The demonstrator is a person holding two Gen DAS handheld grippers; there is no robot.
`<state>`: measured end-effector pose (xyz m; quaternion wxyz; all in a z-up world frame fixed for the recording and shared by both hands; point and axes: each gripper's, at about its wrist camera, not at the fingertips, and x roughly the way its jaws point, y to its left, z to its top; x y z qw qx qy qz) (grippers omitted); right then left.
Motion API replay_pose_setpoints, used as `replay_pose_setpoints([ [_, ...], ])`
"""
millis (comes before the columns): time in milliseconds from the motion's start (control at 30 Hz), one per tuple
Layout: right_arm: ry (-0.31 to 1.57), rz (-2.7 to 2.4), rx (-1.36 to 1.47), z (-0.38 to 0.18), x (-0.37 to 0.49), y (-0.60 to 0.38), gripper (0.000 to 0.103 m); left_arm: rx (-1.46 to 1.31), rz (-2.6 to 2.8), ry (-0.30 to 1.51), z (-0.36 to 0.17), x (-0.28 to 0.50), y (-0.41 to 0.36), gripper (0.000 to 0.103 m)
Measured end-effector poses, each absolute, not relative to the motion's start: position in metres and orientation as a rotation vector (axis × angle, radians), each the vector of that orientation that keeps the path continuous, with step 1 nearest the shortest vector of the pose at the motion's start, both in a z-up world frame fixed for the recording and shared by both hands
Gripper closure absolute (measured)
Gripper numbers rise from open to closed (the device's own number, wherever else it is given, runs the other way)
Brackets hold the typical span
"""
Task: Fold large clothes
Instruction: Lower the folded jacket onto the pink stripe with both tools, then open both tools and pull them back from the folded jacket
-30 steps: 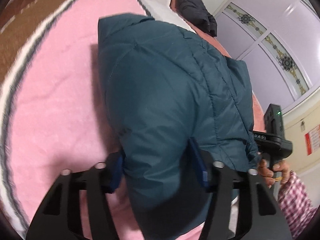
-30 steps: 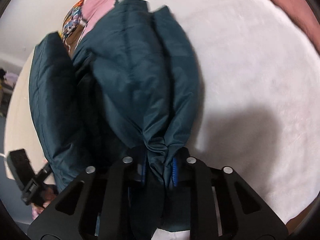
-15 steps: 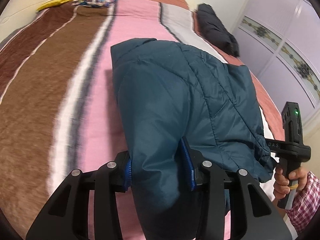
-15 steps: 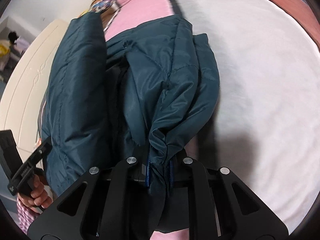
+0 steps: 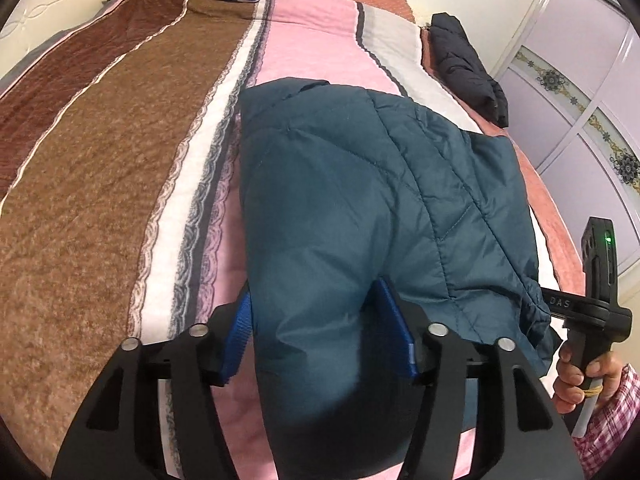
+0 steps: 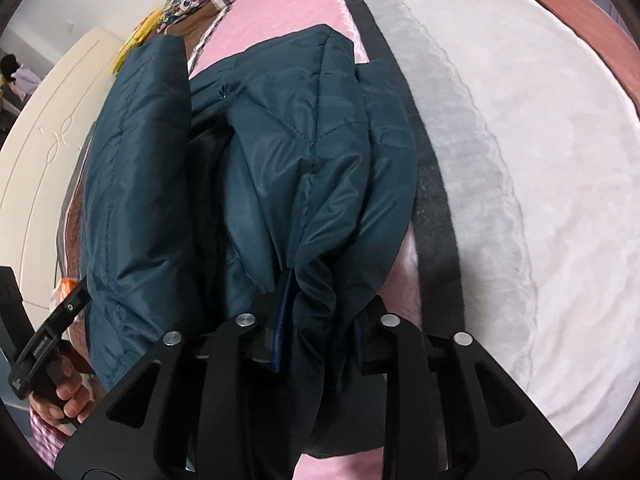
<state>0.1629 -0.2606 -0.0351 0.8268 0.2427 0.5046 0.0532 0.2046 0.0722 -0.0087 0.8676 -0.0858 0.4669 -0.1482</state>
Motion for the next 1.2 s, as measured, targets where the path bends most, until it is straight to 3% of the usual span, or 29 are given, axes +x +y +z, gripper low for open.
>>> replay_pose_setpoints([
  [233, 1.043, 0.116, 0.521, -0.015, 0.161, -0.267, 0.066, -0.158, -0.303, 0.95, 0.008, 0.19, 0.072, 0.038],
  [700, 0.876, 0.103, 0.322, 0.041, 0.082, -0.256, 0.065, -0.127, -0.254, 0.896, 0.041, 0.139, 0.066, 0.038],
  [1200, 0.835, 0.075, 0.169, 0.036, 0.029, -0.198, 0.064, -0.105, -0.179, 0.865, 0.051, 0.074, 0.054, 0.038],
])
